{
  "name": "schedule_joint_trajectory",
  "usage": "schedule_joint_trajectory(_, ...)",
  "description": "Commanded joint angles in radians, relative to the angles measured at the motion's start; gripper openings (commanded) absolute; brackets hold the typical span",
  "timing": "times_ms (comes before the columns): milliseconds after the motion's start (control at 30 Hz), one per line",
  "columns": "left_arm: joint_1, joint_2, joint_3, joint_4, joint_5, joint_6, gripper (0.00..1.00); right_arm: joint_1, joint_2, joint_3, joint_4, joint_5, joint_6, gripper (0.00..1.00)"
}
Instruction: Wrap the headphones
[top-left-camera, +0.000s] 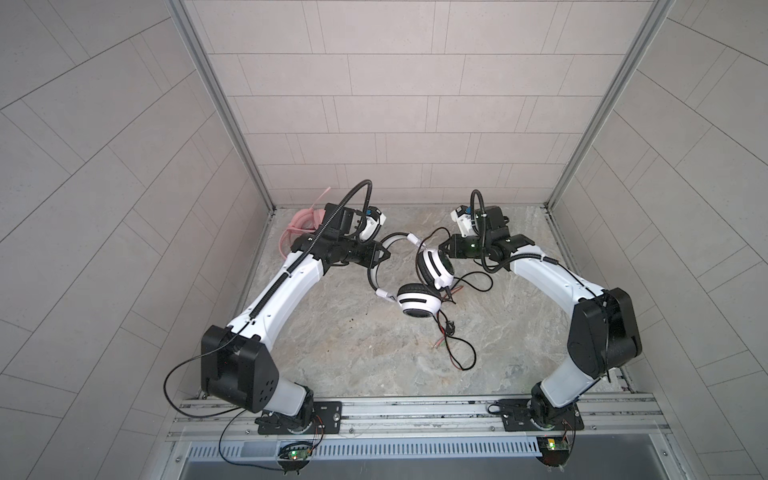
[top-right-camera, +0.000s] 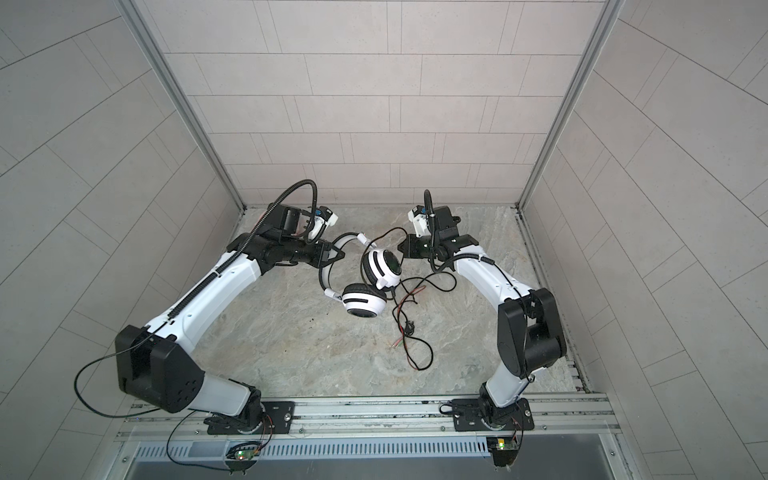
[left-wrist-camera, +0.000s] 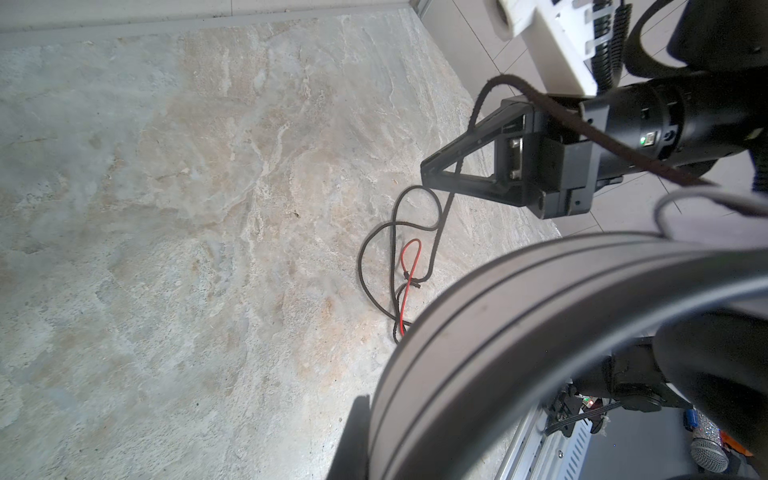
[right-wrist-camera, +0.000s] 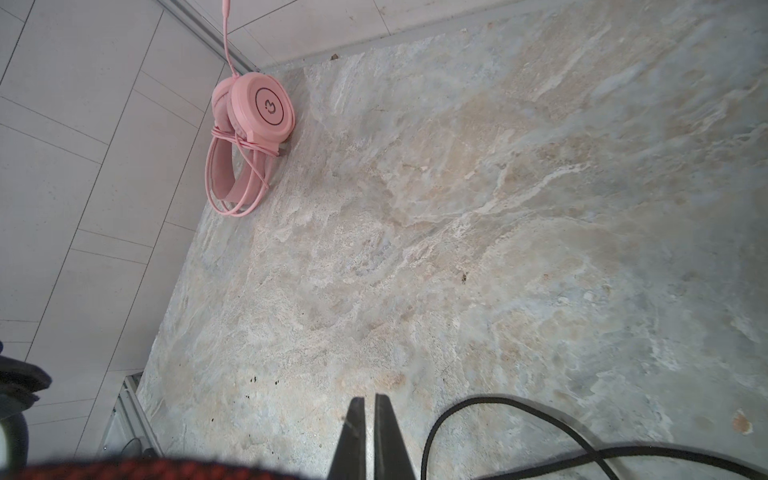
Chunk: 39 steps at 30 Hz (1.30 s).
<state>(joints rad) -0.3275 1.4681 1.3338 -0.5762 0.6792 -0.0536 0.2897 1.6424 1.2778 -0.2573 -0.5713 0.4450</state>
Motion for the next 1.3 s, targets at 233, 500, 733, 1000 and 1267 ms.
schedule_joint_trajectory(233, -0.001, -0.048, -0.008, 0.090, 0.081, -0.059, 0.00, -0.006, 0.039, -0.054, 0.089, 0.005, 0.052, 0.02)
schedule_joint_trajectory(500, -0.001, -0.036, 0.050, 0.110, 0.087, -0.124, 0.00, -0.006, 0.045, -0.088, 0.115, -0.065, 0.045, 0.15)
schedule_joint_trajectory(733, -0.001, 0.028, 0.248, -0.107, -0.007, -0.110, 0.00, -0.004, 0.029, -0.142, 0.203, -0.103, 0.066, 0.43)
schedule_joint_trajectory(1000, 0.000, 0.059, 0.412, -0.171, -0.003, -0.181, 0.00, 0.043, 0.059, -0.180, 0.286, -0.173, 0.069, 0.54)
schedule_joint_trajectory(1267, 0.017, 0.137, 0.685, -0.265, 0.036, -0.253, 0.00, 0.071, 0.185, -0.182, 0.326, -0.157, 0.058, 0.56)
